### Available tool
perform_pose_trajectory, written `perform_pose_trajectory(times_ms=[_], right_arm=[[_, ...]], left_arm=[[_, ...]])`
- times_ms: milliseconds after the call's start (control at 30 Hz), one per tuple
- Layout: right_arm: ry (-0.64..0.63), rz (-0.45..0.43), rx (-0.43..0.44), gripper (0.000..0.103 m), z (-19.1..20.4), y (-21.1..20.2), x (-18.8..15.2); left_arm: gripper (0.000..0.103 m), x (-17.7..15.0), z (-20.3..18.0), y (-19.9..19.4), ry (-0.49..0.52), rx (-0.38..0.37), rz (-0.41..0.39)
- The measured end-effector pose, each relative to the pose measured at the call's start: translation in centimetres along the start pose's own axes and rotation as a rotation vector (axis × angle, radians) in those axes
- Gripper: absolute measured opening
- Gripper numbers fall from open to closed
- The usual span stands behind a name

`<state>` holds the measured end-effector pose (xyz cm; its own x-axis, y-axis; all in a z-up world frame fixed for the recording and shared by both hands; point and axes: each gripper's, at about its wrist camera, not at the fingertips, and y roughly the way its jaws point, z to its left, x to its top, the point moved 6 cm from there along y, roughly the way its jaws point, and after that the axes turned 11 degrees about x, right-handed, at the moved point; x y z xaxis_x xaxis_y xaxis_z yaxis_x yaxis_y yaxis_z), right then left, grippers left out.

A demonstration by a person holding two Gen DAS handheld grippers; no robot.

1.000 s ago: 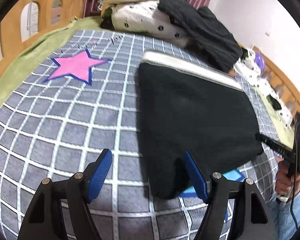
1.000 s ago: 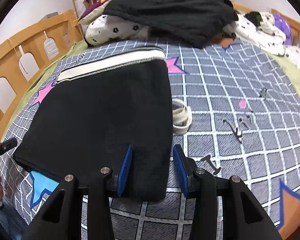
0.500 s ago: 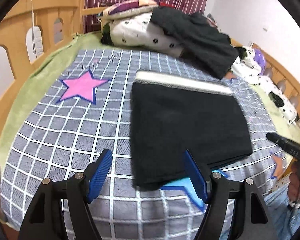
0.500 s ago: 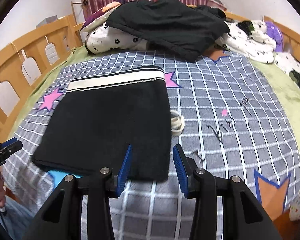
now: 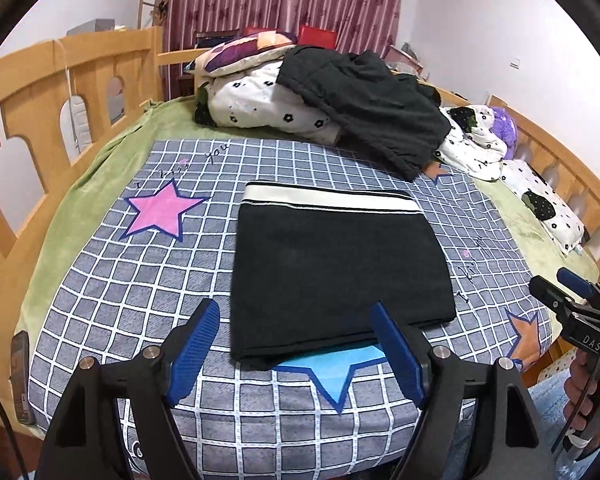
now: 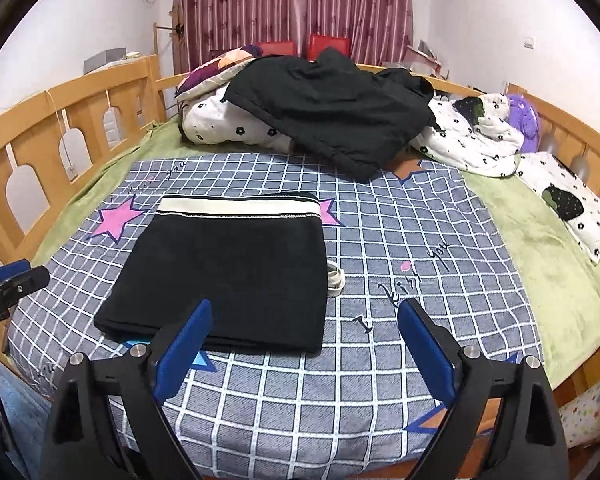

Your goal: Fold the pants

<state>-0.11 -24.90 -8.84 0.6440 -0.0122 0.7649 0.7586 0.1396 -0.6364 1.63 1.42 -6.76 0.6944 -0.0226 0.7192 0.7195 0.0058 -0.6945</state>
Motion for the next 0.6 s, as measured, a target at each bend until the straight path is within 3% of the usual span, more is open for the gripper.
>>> perform_pose_trajectory(times_ms=[600], right_arm=[[-0.02,0.024,-0.011,0.093,-0.4,0.1,-1.2]], left_arm=[[0.078,-0.6,-1.4,-0.2,0.031,0.063,0.004]])
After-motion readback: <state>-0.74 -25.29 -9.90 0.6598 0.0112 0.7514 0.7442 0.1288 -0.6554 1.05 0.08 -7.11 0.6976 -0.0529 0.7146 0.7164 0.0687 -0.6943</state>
